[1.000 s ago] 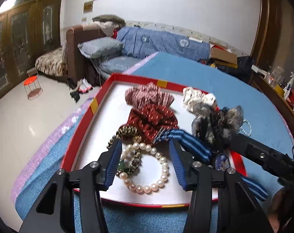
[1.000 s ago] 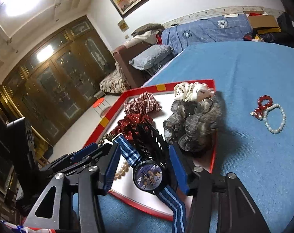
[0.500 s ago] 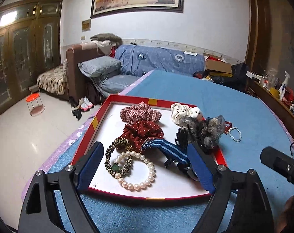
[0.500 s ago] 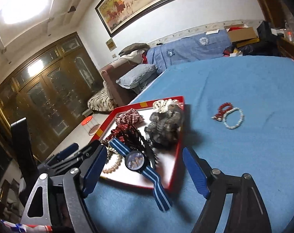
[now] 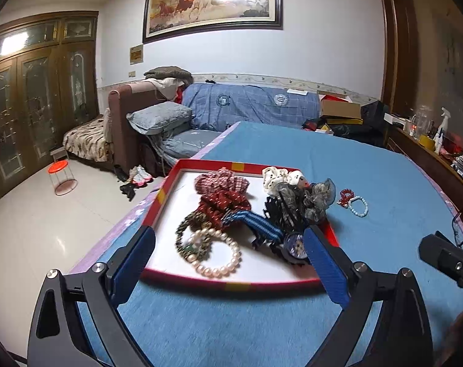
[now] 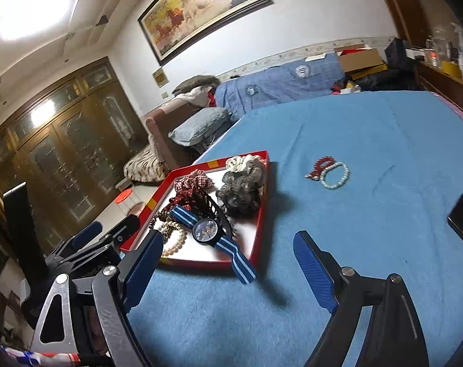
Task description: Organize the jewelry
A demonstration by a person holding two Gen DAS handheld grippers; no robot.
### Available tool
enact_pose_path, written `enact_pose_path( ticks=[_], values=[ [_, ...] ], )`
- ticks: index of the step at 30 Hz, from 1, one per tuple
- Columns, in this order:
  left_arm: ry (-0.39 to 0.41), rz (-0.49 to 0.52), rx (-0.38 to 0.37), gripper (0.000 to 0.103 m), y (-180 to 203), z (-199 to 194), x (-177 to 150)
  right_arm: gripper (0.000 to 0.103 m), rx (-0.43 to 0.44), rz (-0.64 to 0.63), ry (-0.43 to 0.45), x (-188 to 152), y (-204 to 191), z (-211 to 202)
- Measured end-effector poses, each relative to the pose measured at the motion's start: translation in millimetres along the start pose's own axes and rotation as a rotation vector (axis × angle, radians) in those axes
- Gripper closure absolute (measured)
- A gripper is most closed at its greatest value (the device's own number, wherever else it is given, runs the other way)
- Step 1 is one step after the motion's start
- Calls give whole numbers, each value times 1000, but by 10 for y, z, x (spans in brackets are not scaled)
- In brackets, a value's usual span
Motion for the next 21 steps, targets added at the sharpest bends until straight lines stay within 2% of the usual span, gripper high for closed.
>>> enact_pose_path(
  ticks=[7, 12, 17, 21],
  values=[
    [8, -5, 51, 0, -101, -256, -140, 12, -100, 23, 24, -210, -15, -279],
    [62, 89, 98, 0, -58, -473, -224, 12, -153, 1, 39, -269, -149, -420],
    [52, 82, 47, 0, -90, -556, -327, 11, -210, -47, 33, -340, -322, -448],
    [24, 43, 70, 0, -213, -527, -401, 10, -249, -60, 30, -403, -371, -442]
  ],
)
Point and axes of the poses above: each gripper's, at about its wrist camera, not at the fingertips, and z roughly the way its jaws point, y to its right, x to its top, the point moved 7 cm from there along z, roughly the way its jaws point, and after that the axes turned 9 degrees about -y, right-handed, at the moved point
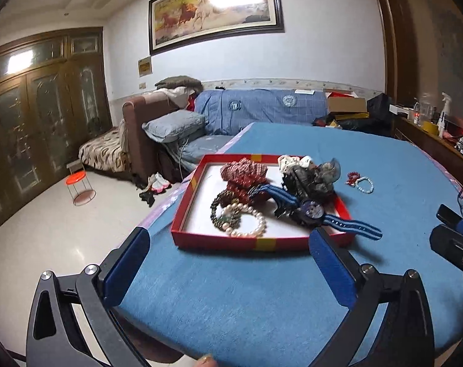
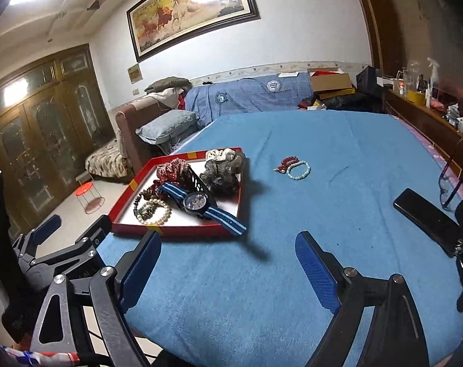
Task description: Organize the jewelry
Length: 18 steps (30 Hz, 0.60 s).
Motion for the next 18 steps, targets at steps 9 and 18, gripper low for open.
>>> enact_pose_path(
  ticks=[9, 18],
  values=[
    [9, -1, 58, 0, -83, -6, -82, 10, -14, -16, -8, -52, -70, 8],
    [23, 46, 106, 0, -22, -20, -132, 10, -34, -58, -12, -87, -155, 18]
  ],
)
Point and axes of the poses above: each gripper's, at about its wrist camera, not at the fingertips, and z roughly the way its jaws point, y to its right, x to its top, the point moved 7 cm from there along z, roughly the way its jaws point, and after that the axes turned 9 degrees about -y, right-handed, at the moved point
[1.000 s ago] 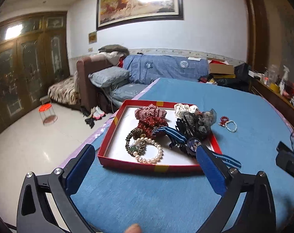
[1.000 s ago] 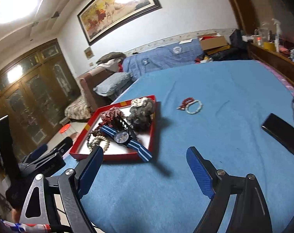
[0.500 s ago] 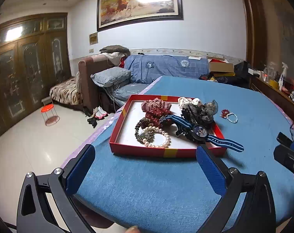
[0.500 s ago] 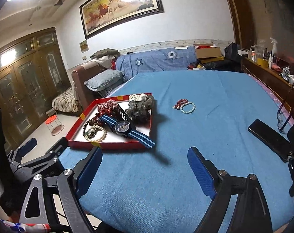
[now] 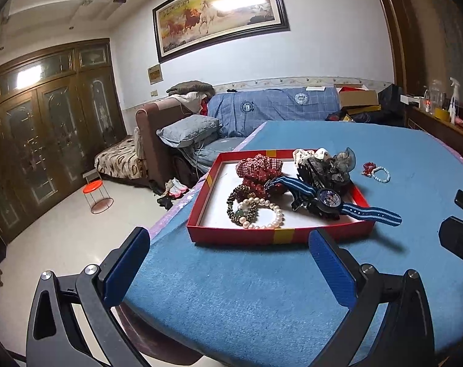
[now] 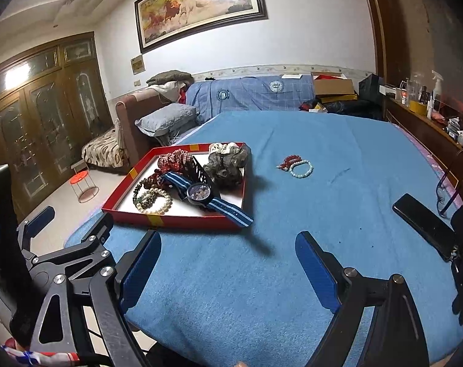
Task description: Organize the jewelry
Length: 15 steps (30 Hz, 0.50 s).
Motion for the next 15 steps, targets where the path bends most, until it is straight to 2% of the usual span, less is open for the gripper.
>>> enact_pose_path(
  ticks=[15],
  values=[
    [-16, -1, 31, 0, -64, 99, -61, 10, -9, -43, -21, -42, -154, 60]
  ],
)
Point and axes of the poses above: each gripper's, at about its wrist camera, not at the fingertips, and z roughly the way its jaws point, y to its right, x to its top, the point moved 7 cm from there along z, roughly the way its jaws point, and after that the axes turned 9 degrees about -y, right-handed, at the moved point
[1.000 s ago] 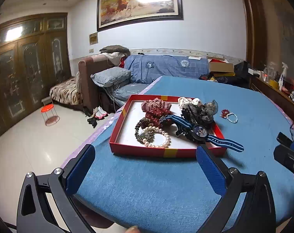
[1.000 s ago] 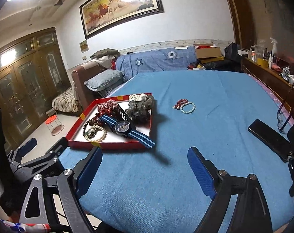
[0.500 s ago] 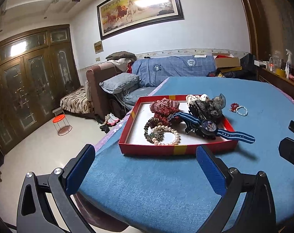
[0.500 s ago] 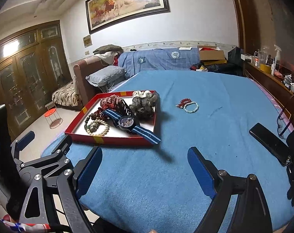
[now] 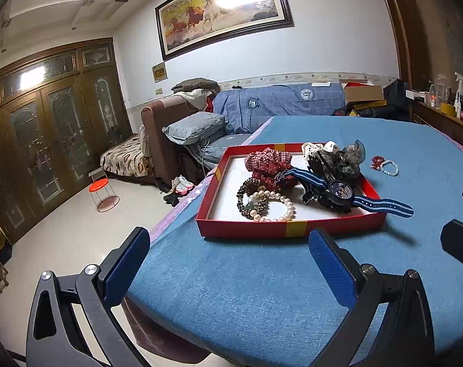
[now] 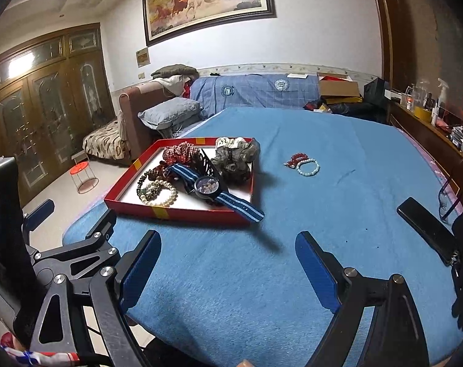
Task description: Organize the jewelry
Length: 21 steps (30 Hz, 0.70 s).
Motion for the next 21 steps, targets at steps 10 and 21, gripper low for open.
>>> enact_pose_path(
  ticks=[10, 21],
  values=[
    [-12, 2, -2, 0, -6, 32, -22, 10, -10, -8, -21, -26, -43, 49],
    [-10, 2, 6, 0, -37, 56, -35, 10, -12, -25, -36, -24, -107, 98]
  ],
)
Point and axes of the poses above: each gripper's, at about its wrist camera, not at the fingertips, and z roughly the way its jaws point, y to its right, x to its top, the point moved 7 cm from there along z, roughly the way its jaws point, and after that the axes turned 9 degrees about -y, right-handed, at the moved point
